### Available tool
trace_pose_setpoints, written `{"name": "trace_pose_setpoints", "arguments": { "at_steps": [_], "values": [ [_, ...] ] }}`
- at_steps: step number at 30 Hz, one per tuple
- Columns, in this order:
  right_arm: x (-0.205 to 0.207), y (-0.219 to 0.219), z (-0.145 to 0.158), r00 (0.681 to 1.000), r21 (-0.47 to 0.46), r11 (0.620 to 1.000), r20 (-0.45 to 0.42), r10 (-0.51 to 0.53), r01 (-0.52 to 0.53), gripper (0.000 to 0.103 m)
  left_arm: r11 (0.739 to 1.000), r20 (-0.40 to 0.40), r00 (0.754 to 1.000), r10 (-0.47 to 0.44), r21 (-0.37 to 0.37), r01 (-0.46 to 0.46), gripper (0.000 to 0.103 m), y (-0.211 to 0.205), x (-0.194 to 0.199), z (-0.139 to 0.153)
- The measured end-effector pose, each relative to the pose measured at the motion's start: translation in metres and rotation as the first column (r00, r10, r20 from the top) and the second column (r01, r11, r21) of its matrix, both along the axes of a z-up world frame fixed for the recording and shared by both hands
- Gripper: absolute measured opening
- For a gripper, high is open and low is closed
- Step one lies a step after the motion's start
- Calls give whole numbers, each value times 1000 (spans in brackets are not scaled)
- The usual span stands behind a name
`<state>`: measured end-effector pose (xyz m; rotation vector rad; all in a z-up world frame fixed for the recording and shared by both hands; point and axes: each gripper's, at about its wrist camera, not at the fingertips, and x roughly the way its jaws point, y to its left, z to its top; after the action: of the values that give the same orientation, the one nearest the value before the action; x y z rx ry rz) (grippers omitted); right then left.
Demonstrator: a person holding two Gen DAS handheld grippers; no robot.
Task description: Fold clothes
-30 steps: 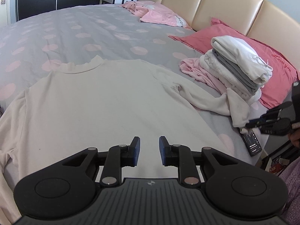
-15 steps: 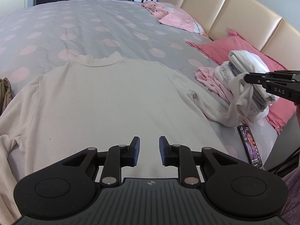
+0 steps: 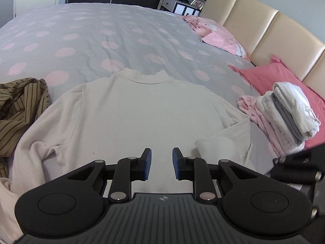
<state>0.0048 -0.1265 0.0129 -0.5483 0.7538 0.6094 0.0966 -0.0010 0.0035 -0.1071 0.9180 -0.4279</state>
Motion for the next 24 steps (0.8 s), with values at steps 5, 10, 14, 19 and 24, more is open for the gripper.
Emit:
{"name": "trace_pose_setpoints", "arguments": {
  "at_steps": [5,10,14,19,24],
  "values": [
    [-17,16,-38,994,-85,994,-84,67,-75,8,996,0,998,-63,57,63,19,-6,-10,-5],
    [-24,14,-56,986,-109,989,-145,87,-103,20,987,-4,991,-133,91,132,22,-20,-19,-11],
    [-28,-2,-50,987,-83,993,-142,72,-84,37,978,-18,983,-182,101,183,23,-30,-24,-16],
    [-29,-36,-46,989,-69,998,-150,3,-13,40,964,-32,971,-236,115,238,34,-45,-27,-30],
    [-21,-75,-51,981,-72,992,-159,-112,101,44,958,-58,960,-273,72,277,37,-63,-19,-45]
  ]
}}
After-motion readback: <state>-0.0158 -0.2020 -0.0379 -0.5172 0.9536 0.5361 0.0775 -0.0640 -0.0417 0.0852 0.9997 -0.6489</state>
